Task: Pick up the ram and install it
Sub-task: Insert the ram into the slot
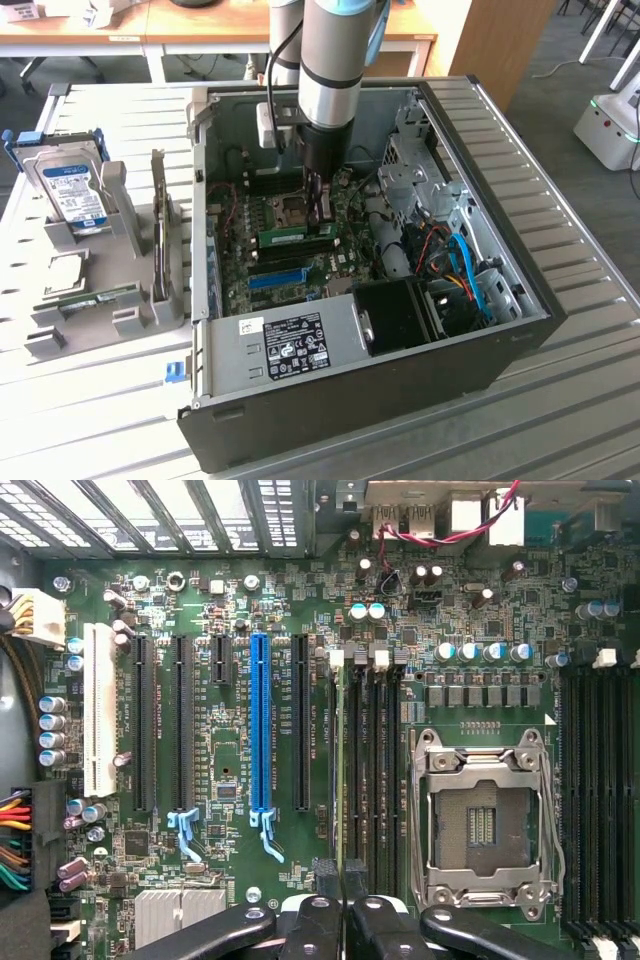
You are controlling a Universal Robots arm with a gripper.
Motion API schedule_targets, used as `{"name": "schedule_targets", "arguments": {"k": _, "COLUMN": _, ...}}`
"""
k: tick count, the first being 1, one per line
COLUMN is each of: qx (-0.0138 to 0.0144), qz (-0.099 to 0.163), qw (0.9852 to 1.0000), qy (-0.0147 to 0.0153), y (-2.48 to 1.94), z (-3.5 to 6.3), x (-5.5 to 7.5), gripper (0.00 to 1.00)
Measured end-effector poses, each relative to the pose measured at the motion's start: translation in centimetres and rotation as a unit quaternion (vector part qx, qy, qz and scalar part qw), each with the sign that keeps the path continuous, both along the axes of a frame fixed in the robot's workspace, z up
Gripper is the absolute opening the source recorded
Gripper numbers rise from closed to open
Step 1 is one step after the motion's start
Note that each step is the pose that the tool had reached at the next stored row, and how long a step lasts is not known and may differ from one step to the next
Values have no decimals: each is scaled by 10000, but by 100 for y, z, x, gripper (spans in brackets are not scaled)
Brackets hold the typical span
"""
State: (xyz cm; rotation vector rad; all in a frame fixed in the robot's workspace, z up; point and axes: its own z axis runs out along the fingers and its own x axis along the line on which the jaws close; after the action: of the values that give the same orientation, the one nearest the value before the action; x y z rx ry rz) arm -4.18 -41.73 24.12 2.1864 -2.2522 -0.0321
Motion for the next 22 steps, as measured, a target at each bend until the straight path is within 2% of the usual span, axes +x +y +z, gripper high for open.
{"name": "schedule_targets", "arguments": {"k": 10, "qx": 0, "qz": 0, "qw": 10000, "qy": -12, "y": -3, "z": -86, "x": 0, "gripper": 12}}
{"name": "schedule_targets", "arguments": {"k": 22, "qx": 0, "qz": 1, "qw": 10000, "qy": -13, "y": -3, "z": -91, "x": -15, "gripper": 12}}
